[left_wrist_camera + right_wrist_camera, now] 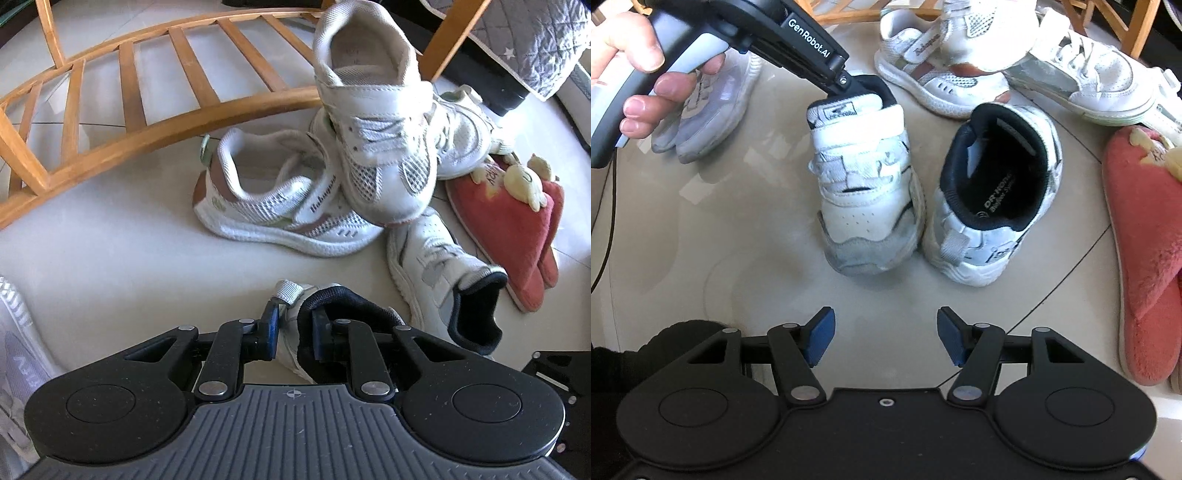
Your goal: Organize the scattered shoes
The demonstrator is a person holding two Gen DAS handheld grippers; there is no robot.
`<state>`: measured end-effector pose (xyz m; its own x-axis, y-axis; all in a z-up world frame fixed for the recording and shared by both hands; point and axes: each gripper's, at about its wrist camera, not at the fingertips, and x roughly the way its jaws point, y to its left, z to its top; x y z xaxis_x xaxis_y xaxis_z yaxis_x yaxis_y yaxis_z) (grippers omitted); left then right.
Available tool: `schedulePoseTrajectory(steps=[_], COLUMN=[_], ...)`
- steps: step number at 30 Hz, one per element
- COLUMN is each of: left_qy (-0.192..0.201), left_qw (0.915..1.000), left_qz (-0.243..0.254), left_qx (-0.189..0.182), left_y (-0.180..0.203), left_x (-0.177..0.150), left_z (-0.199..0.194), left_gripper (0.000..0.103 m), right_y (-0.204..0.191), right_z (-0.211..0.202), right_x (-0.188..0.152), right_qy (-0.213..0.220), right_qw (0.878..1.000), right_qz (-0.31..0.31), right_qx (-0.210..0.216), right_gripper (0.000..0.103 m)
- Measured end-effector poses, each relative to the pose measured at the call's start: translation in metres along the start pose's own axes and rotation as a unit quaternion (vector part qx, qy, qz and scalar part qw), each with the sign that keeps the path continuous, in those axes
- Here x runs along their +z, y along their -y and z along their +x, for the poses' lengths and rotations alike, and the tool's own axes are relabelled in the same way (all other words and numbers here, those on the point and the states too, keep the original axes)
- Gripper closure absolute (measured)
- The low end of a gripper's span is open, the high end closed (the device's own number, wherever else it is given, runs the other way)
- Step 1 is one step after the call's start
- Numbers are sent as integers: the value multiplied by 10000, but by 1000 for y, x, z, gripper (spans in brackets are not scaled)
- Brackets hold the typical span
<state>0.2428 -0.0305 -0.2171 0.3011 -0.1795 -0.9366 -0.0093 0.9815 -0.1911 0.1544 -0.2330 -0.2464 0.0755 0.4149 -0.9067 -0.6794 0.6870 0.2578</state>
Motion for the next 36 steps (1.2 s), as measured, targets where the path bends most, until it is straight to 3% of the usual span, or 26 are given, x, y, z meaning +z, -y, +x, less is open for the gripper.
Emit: schedulePoseTrajectory(steps=[16, 23, 30, 31, 36], left_qy=[57, 60, 90, 100, 255], left_qw=[9999, 10000, 9999, 9999, 9996], left_qz=[-42, -58, -11, -12, -39], left_qx=[73, 37, -70, -76, -68], left_y=[-1, -2, 0, 0, -1], left_x=[8, 6, 0, -1, -5], left_z=[0, -2, -11, -12, -27], left_gripper=[85, 83, 75, 75, 72], right_y=[23, 29, 37, 39, 42], right_z=[-30, -23, -15, -13, -14], right_x=[20, 28, 35, 36, 34], right_qy=[622, 640, 626, 610, 568], right_qw=[9973, 9963, 9956, 9954, 9959], right_qz=[339, 441, 481, 497, 453], right_qx=[-190, -362, -510, -550, -546], right_gripper=[38, 38, 39, 44, 49])
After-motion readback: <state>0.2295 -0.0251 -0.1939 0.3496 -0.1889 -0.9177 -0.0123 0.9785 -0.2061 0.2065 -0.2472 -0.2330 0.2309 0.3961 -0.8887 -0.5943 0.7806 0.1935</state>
